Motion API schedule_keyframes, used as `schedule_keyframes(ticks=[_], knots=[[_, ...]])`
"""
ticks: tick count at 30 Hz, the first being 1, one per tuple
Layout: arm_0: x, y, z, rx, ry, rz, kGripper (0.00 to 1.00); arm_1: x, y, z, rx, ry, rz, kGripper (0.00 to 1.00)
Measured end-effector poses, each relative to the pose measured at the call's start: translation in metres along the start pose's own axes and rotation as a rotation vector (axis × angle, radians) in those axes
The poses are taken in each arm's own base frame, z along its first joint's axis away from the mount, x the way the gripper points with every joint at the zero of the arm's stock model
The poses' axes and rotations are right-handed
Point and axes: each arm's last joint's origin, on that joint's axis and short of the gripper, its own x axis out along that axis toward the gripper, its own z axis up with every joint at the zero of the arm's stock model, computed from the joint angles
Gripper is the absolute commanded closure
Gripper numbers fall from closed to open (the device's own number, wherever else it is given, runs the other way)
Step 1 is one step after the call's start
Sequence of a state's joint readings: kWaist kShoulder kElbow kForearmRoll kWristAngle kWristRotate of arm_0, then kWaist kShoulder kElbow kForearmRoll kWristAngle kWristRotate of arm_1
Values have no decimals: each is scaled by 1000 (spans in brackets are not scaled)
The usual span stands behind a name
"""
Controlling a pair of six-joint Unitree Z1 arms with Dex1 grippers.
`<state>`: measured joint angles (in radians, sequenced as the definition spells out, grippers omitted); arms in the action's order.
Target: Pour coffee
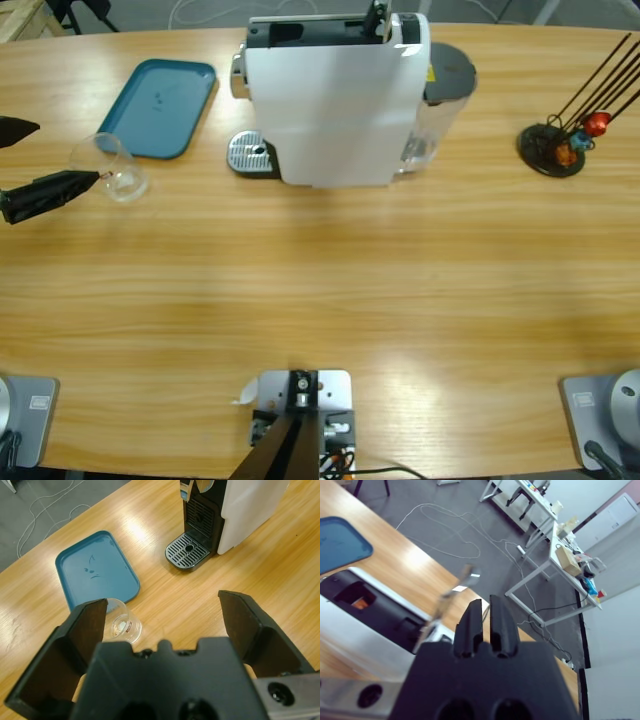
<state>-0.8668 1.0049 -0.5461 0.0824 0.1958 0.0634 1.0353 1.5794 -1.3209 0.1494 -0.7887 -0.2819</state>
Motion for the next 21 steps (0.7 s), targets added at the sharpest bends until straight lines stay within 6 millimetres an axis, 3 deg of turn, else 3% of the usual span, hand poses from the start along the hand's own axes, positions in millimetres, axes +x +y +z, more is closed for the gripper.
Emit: schedule_keyframes(ticks=[4, 12, 18, 21], knots=[[0, 0, 0, 0, 1, 0, 50, 8, 14, 0, -22, 11, 9, 1000], [2, 0, 0, 2, 7, 0, 50, 16, 22, 2, -60, 22, 7, 1000], [4, -1, 0, 5, 18, -3, 50, 25, 25, 18, -71, 2, -1, 1000], [5, -2, 0, 6, 19, -5, 50, 33, 38, 22, -90, 0, 20, 1000]])
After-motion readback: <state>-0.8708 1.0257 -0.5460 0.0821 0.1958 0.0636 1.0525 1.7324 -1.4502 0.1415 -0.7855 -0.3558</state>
